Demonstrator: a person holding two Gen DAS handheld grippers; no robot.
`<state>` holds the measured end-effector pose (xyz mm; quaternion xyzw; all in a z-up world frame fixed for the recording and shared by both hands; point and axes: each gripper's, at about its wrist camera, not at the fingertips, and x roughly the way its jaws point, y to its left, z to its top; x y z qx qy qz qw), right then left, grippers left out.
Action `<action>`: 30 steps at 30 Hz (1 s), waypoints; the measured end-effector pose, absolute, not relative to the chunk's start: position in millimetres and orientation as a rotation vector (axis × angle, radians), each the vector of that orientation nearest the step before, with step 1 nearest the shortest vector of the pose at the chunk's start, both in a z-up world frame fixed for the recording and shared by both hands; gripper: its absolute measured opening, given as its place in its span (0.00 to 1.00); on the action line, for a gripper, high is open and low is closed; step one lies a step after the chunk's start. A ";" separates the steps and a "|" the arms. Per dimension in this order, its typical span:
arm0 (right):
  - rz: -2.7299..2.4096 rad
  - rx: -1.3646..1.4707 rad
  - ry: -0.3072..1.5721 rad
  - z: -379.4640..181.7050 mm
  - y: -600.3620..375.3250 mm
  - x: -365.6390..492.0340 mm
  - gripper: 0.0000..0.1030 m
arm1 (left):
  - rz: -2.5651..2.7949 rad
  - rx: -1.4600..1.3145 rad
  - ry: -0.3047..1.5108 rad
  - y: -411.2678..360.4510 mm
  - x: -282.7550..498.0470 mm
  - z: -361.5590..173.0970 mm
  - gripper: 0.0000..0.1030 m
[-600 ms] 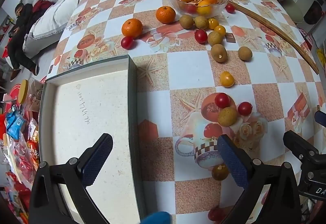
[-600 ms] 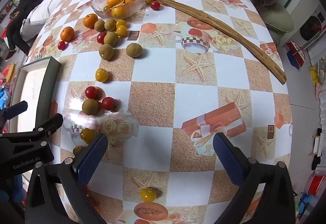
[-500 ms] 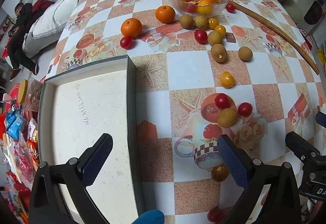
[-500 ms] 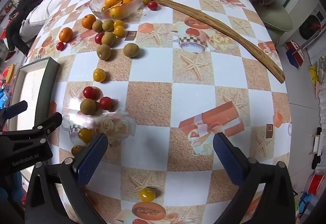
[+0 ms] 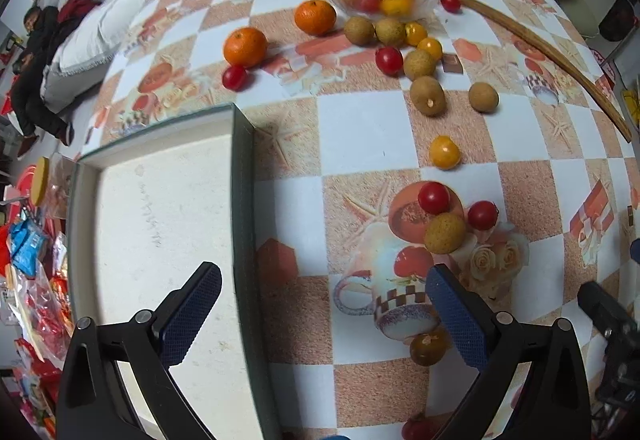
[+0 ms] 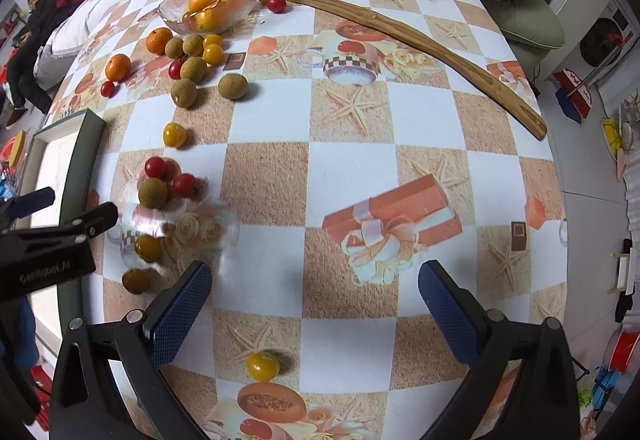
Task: Organize fruits
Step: 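Move both tools toward the scattered fruit on the table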
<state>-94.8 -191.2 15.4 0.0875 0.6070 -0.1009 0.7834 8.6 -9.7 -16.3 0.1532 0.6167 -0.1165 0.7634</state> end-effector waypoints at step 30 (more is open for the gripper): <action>-0.217 0.269 1.359 3.5 -189.2 -136.9 1.00 | -0.279 0.365 1.287 -36.1 13.9 -6.8 1.00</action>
